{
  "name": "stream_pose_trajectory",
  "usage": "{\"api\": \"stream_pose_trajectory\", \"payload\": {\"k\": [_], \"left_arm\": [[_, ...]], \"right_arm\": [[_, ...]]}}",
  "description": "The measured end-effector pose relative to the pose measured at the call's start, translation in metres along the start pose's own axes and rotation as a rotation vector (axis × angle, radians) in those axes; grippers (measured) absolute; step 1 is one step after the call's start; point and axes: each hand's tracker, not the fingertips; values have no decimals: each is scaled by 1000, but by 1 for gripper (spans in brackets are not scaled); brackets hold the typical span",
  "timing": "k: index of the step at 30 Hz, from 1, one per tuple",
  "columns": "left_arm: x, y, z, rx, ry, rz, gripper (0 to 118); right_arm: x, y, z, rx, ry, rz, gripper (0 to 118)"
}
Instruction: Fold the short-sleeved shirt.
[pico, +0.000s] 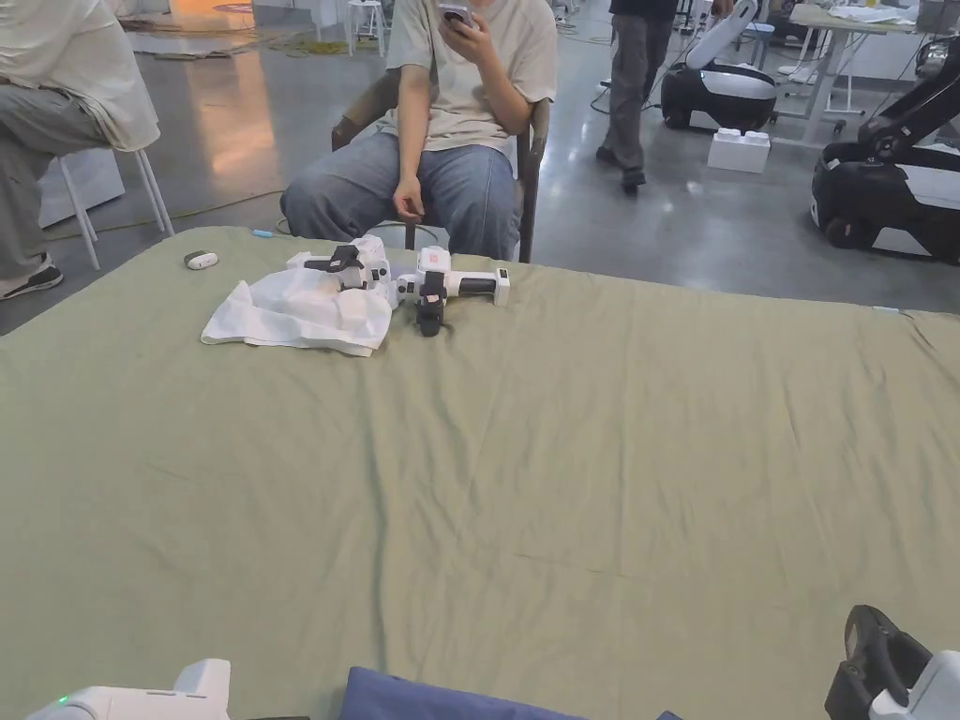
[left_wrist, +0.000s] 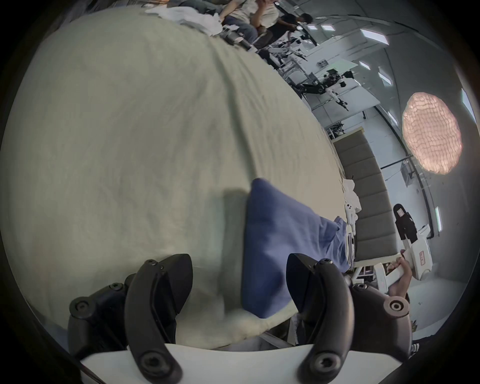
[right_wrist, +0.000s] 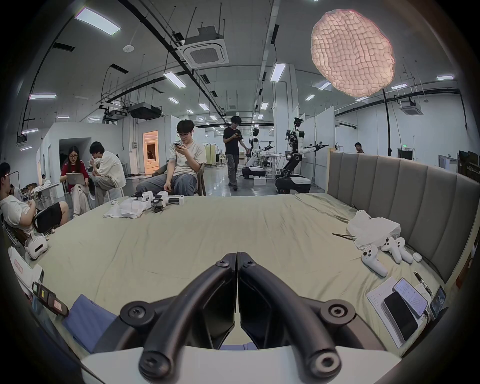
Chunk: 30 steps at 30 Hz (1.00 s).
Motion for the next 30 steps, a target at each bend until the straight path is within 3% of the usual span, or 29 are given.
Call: {"api": "stream_pose_trajectory", "payload": {"k": [9,11,13,16,18,26,30], "left_arm": [[-28,-3,-22,37,-352,114,75],[-25,-2,-32,22,-377,111,62],[-12,-4,-39,14,-368,100,57],[-4,-9,-46,14,-291,3,23],[-6,-10,-42,36,-312,12,17],[-5,-9,-15,113,-395,-31,12],[10,2,18,151,-357,-79,12]], "right_arm": [[-4,-2,0,-10,5,-9,0],[-6,-1,-1,-11,6,-12,0],[-8,-1,-2,-12,9,-15,0],[-9,-2,-2,-16,10,-16,0],[-9,-2,-2,-20,11,-20,0],[-7,-5,-2,-36,11,-16,0],[-6,-4,-1,-35,10,-11,0]]}}
